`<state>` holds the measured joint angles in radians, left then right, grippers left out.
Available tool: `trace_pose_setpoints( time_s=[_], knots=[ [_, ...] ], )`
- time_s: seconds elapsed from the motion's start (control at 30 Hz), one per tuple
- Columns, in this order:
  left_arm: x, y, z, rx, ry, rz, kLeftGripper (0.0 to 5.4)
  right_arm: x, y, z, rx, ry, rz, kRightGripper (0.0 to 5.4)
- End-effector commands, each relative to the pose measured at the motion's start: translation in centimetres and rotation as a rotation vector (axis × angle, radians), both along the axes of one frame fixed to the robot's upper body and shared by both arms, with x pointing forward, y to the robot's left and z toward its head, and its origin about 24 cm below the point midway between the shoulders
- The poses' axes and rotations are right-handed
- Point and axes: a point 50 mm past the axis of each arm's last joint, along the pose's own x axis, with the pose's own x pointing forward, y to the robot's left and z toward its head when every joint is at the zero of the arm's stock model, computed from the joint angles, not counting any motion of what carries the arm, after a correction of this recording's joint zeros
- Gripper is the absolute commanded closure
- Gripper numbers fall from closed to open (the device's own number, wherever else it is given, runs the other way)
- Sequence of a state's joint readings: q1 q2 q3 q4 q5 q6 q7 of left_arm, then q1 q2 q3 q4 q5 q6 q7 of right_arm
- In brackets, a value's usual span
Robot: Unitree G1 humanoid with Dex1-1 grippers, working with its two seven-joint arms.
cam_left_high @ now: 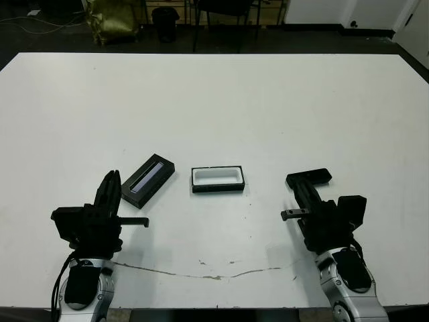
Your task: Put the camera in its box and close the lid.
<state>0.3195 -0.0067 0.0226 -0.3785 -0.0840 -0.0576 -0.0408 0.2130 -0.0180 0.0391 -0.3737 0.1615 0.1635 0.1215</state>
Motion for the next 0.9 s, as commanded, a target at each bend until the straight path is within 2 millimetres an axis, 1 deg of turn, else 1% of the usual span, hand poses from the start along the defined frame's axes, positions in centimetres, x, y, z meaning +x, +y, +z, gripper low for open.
trace_pose_setpoints(
  time_s=[0.03,0.23,0.4,0.5,0.6,0.67,0.73,0.83,0.9],
  knots=[
    [-0.2,0.1,-0.5,0.000,0.027,0.005,5.38,-0.2,-0.3,-0.6,-0.006,0.023,-0.004,5.40],
    [-0.2,-0.1,-0.5,-0.010,0.040,-0.005,5.38,-0.3,-0.4,-0.7,-0.020,0.027,0.006,5.40],
    [-0.2,0.0,-0.5,0.001,0.043,0.007,5.38,-0.3,-0.3,-0.6,0.011,0.036,0.015,5.40],
    [-0.3,-0.2,-0.5,-0.007,0.051,0.006,5.38,0.0,-0.9,0.1,-0.017,-0.036,0.045,5.40],
    [-0.3,-0.3,-0.5,0.005,0.048,0.004,5.38,0.8,-2.2,1.5,-0.033,-0.105,0.069,5.40],
    [-0.2,-0.2,-0.6,-0.004,0.038,0.001,5.38,1.7,-3.5,2.7,-0.063,-0.167,0.095,5.40],
    [-0.1,-0.1,-0.6,-0.016,0.039,-0.001,5.38,2.6,-4.7,4.1,-0.113,-0.201,0.109,5.40],
    [-0.2,-0.2,-0.4,-0.017,0.052,0.007,5.38,3.9,-6.4,6.2,-0.256,-0.274,0.125,5.40],
    [-0.2,-0.2,-0.3,-0.013,0.050,0.006,5.38,5.0,-7.8,7.7,-0.315,-0.281,0.144,5.40]
  ],
)
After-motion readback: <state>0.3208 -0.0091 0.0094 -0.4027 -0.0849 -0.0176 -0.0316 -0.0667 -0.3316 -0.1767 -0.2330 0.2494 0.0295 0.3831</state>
